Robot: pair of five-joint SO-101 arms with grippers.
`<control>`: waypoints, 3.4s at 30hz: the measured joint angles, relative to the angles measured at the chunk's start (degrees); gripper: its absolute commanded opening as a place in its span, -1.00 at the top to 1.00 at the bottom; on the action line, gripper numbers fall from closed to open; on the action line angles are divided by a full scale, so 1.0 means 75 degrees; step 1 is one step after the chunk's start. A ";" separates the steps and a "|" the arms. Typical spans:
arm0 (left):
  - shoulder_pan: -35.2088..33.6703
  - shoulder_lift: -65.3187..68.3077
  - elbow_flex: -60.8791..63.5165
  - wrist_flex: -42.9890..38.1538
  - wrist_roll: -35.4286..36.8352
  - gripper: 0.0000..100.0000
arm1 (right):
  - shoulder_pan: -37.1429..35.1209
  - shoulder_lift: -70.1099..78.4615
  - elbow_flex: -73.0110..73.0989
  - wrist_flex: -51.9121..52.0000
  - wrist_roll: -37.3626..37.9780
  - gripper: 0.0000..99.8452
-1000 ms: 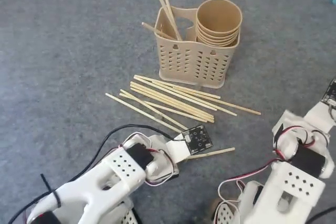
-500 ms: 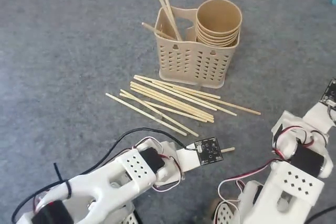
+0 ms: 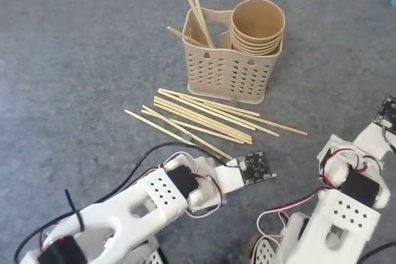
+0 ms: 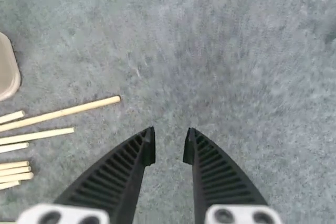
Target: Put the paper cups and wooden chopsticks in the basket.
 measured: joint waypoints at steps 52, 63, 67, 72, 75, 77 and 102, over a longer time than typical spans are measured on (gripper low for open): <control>-0.0176 0.3575 -0.2133 -0.0867 0.0176 0.56 | 0.4794 0.0000 0.0141 -0.0727 0.0785 0.79; -0.0094 0.4876 -0.3329 -0.0047 0.0234 0.77 | 0.4794 0.0000 0.0141 -0.0727 0.0785 0.79; -0.0035 0.5755 -0.4419 0.0750 0.0234 0.99 | 0.4794 0.0000 0.0141 -0.0727 0.0785 0.79; 0.0012 0.6048 -0.4747 0.0914 0.0258 0.98 | 0.4794 0.0000 0.0141 -0.0727 0.0785 0.79; 0.0012 0.5908 -0.4653 0.0914 0.0234 0.98 | 0.4794 0.0000 0.0141 -0.0727 0.0785 0.79; -0.0047 0.5603 -0.4419 0.0914 0.0234 0.98 | 0.4794 0.0000 0.0141 -0.0727 0.0785 0.79; -0.2262 -0.2696 -0.3153 0.3118 0.0223 0.98 | 0.2321 0.0000 0.0059 0.1020 0.0785 0.79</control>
